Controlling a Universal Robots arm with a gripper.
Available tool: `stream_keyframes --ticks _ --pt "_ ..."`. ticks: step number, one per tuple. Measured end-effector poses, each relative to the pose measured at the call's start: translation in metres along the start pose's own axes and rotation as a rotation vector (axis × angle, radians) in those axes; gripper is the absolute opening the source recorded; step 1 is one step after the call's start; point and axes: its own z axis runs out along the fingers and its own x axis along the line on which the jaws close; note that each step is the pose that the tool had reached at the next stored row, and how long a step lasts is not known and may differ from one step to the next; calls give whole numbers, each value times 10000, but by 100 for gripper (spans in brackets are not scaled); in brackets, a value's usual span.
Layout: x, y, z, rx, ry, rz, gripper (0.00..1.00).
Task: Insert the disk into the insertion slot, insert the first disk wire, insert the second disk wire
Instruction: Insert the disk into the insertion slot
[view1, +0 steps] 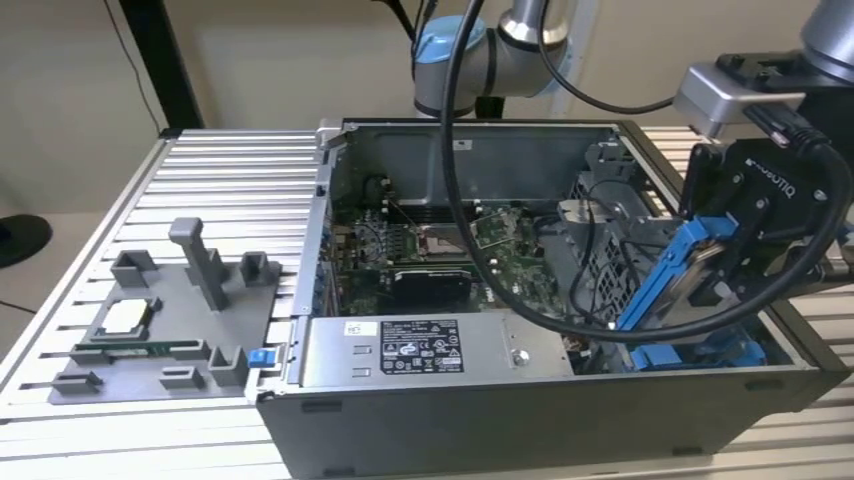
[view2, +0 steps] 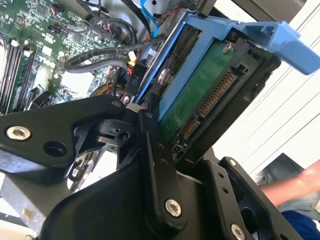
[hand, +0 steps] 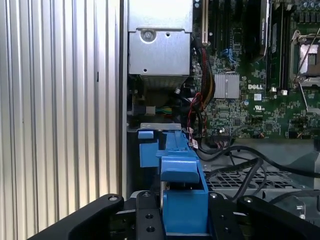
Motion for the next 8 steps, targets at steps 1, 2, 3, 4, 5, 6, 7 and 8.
stream_keyframes --ticks 1,2,3,4,5,6,7,8 --pt "0 0 5 0 -1 0 0" --pt "1 0 11 0 -2 -1 0" --pt "1 -1 18 0 -2 -1 0" --pt "1 -1 21 0 -1 0 0" --pt "1 -1 24 0 -1 0 0" --pt "1 -1 24 0 -1 0 0" --pt "1 -1 23 0 1 0 0" --pt "1 -1 24 0 0 0 0"
